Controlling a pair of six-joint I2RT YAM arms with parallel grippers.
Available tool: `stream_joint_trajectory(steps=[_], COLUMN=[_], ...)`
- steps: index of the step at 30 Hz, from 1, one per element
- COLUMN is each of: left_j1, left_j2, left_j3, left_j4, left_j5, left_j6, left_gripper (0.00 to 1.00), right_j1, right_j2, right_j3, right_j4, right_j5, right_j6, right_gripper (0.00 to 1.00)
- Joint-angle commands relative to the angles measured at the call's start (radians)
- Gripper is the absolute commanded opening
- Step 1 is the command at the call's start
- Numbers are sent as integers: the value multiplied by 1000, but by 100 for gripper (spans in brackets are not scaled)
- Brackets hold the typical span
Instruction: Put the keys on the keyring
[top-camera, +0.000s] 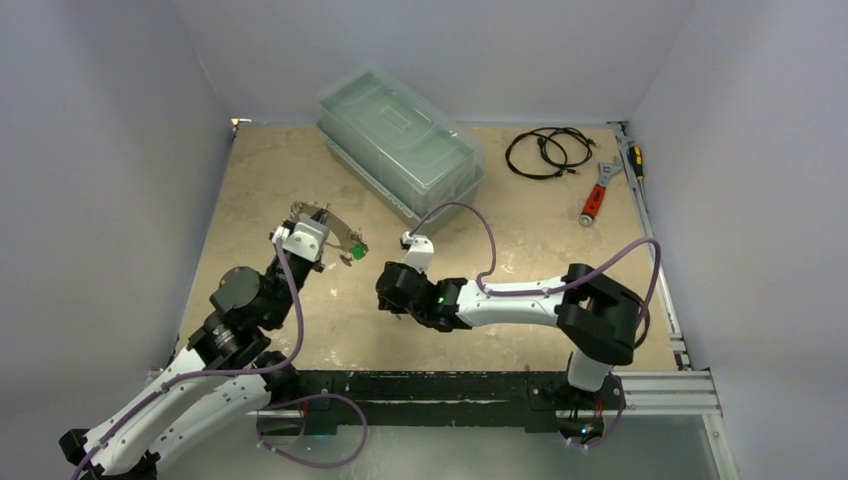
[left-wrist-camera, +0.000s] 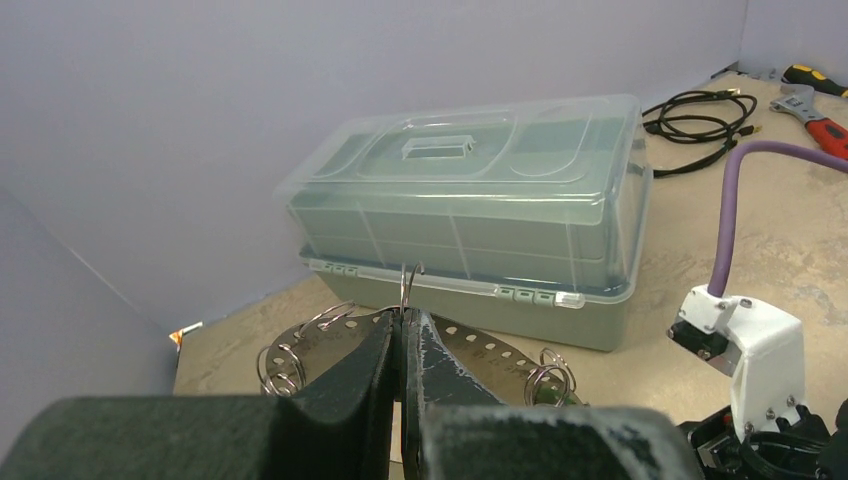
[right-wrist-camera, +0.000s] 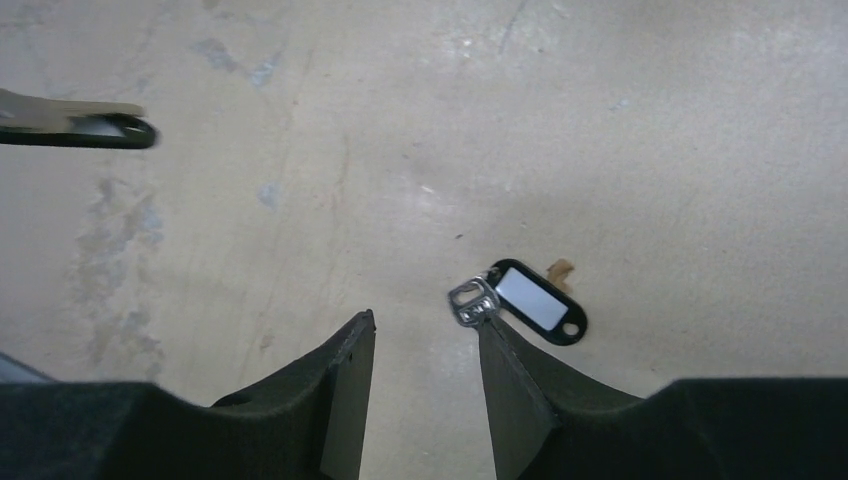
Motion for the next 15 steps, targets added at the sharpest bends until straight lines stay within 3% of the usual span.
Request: stream_joint_trajectory(steps=[1, 15], left_j1=[18, 34], left_j2=[-16, -22], left_j3=[7, 9], left_j4=[68, 70], left_j5=[10, 32], left_j6=[-1, -6], left_gripper=[0, 0], right_j1=[2, 2], right_j2=[17, 121], right_j3=[47, 92], right_j4=[-66, -37], right_j5=[86, 74], right_j6=[54, 38], right_gripper=[45, 35])
